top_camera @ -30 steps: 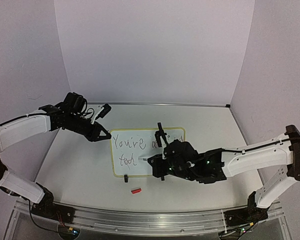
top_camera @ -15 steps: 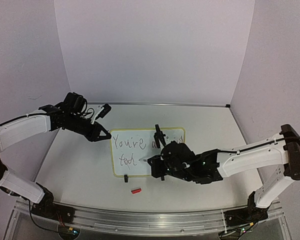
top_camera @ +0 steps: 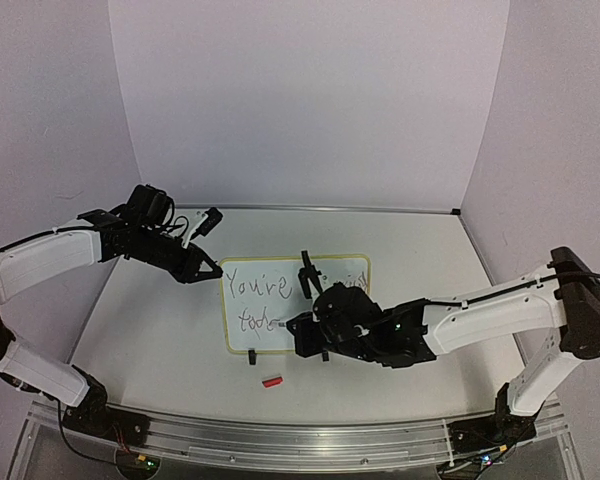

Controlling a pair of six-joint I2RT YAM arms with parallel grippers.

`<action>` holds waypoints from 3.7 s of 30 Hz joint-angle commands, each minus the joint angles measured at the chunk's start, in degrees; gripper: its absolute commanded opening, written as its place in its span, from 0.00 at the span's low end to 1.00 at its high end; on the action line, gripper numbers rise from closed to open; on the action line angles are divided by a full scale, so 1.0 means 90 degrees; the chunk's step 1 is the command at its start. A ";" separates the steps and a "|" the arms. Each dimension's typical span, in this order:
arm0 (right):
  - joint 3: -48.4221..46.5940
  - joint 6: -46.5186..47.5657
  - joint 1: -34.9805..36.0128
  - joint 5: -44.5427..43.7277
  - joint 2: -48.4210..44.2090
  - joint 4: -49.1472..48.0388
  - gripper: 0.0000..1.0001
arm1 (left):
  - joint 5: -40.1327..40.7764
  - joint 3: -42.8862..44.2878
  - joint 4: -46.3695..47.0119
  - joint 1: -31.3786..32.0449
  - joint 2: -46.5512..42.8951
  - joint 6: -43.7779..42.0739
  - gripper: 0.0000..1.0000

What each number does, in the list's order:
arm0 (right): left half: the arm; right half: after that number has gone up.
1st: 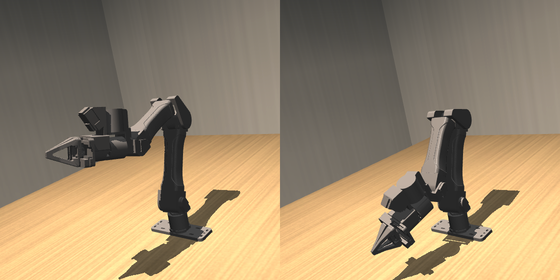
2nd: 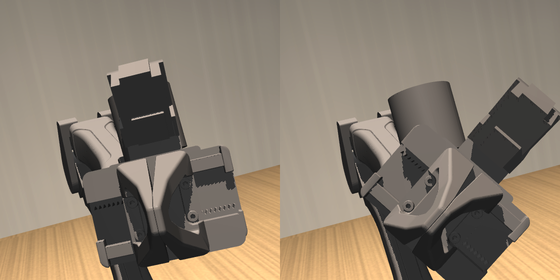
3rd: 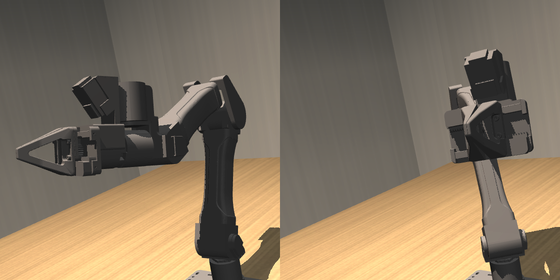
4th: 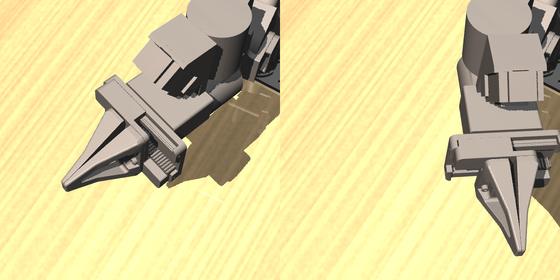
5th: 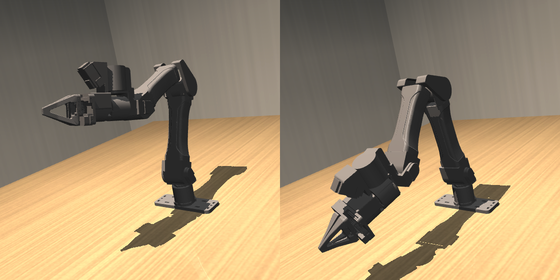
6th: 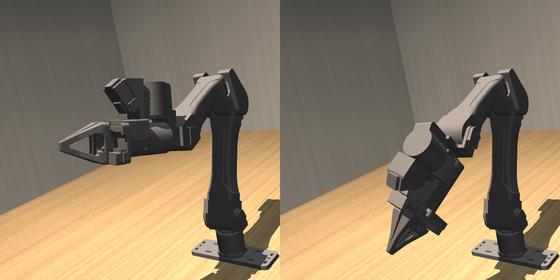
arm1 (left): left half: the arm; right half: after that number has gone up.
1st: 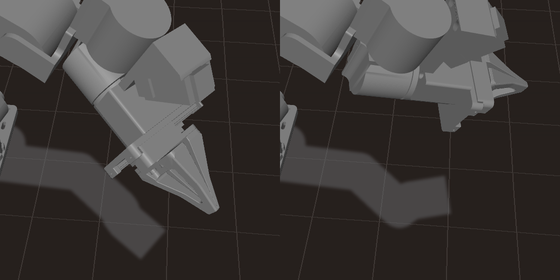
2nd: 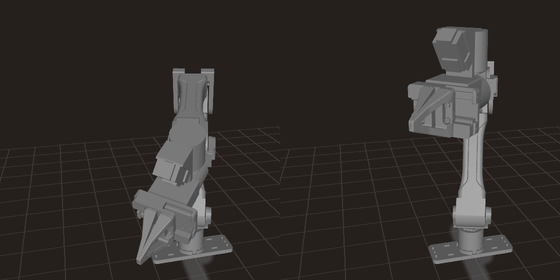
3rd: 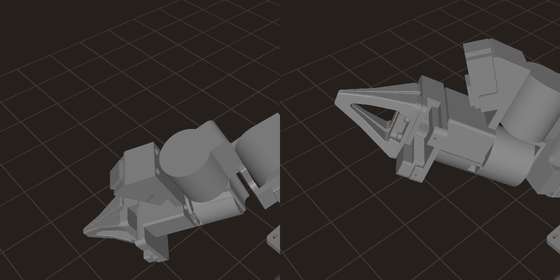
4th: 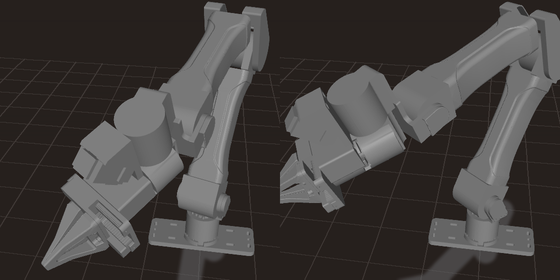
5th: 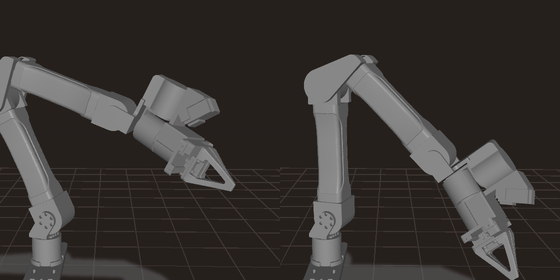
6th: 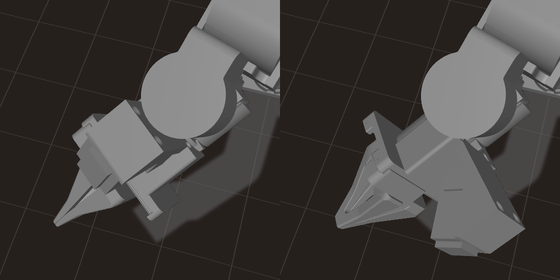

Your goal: Write a sentence on the whiteboard

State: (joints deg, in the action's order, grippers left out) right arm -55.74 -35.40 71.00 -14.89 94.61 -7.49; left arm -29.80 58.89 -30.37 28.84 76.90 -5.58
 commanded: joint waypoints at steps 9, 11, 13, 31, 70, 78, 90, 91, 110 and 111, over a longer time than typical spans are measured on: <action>0.0083 -0.0038 -0.0075 -0.0297 -0.0192 0.0381 0.00 | 0.0071 0.0019 -0.0445 0.0145 0.0280 -0.0094 0.00; 0.0057 -0.0019 -0.0069 -0.0386 -0.0237 0.0383 0.00 | 0.0076 0.0028 -0.0445 0.0150 0.0283 -0.0095 0.00; 0.0042 0.0013 -0.0071 -0.0464 -0.0295 0.0382 0.00 | 0.0073 0.0023 -0.0445 0.0147 0.0279 -0.0096 0.00; 0.0086 -0.0027 -0.0070 -0.0472 -0.0380 0.0277 0.00 | 0.0084 0.0017 -0.0444 0.0146 0.0254 -0.0101 0.00; 0.0352 -0.0016 -0.0057 -0.0397 -0.0924 0.0411 0.00 | 0.0085 0.0022 -0.0444 0.0145 0.0270 -0.0096 0.00; 0.0208 0.0045 -0.0057 -0.0480 -0.0668 0.0187 0.00 | 0.0081 0.0024 -0.0444 0.0146 0.0272 -0.0094 0.00; 0.0208 -0.0133 -0.0066 -0.0609 -0.0508 0.0430 0.00 | 0.0067 0.0022 -0.0444 0.0146 0.0259 -0.0093 0.00; 0.0214 -0.0138 -0.0062 -0.0603 -0.0536 0.0475 0.00 | 0.0069 0.0021 -0.0448 0.0145 0.0257 -0.0098 0.00; 0.0270 -0.0141 -0.0057 -0.0404 -0.0894 0.0729 0.00 | 0.0076 0.0019 -0.0444 0.0146 0.0264 -0.0090 0.00; 0.0296 -0.0145 -0.0056 -0.0412 -0.0969 0.0718 0.00 | 0.0079 0.0020 -0.0444 0.0148 0.0264 -0.0085 0.00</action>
State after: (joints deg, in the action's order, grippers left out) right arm -52.38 -36.97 70.76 -17.19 89.46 -1.90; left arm -29.85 58.94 -30.35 28.84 76.97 -5.58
